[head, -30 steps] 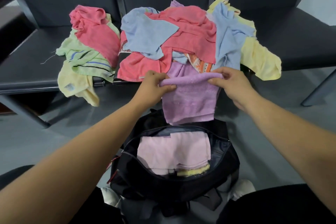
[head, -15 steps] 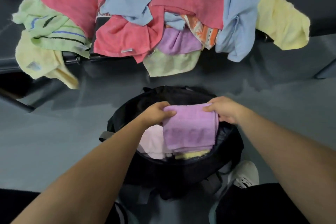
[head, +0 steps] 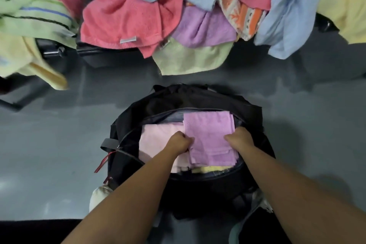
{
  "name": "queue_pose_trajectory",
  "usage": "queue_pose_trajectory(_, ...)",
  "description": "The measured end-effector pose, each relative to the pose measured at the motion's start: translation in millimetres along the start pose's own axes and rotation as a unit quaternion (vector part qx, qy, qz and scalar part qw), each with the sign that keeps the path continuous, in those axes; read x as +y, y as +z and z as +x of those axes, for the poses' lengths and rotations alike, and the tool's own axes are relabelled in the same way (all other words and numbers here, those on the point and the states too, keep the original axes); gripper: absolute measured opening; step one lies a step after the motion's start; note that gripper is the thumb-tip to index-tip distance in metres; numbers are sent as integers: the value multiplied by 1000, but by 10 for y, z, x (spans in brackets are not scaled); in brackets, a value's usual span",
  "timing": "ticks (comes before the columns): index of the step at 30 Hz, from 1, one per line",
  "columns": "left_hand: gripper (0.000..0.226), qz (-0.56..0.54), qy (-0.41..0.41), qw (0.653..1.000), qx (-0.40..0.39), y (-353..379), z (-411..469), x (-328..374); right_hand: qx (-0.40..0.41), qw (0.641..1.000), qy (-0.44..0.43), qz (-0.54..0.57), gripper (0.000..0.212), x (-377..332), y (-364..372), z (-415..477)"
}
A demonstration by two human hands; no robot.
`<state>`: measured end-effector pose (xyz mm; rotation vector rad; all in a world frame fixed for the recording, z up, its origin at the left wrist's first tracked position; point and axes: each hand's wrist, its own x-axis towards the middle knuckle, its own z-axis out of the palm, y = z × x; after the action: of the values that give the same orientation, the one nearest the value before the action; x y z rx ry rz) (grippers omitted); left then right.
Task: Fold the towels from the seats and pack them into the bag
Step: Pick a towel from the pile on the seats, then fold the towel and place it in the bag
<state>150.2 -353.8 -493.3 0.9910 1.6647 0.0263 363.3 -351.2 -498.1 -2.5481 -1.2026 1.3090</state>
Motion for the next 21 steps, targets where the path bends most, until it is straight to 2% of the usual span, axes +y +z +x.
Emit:
queue_pose_trajectory(3, 20, -15, 5, 1000, -19, 91, 14, -129, 23, 999, -21, -17, 10, 101, -12, -32)
queue_pose_trajectory(7, 23, -2, 16, 999, -40, 93, -105, -145, 19, 998, -39, -34, 34, 198, -108, -98)
queue_pose_trajectory(10, 30, 74, 32, 997, -12, -102, -223, 80, -13, 999, -37, -21, 32, 90, -287, -221)
queue_pose_trajectory(15, 21, 41, 153, 986, 45, -692, -627, 935, -127, 979, -100, 121, 3, -629, -876, -527)
queue_pose_trajectory(19, 17, 80, 255, 963, 34, -1236, -1205, 1631, -191, 955, -199, 107, 8, -1297, -1554, -985)
queue_pose_trajectory(21, 20, 88, 295, 949, 60, -1497, -1516, 1928, -176, 943, -253, 125, 10, -1550, -1901, -1195)
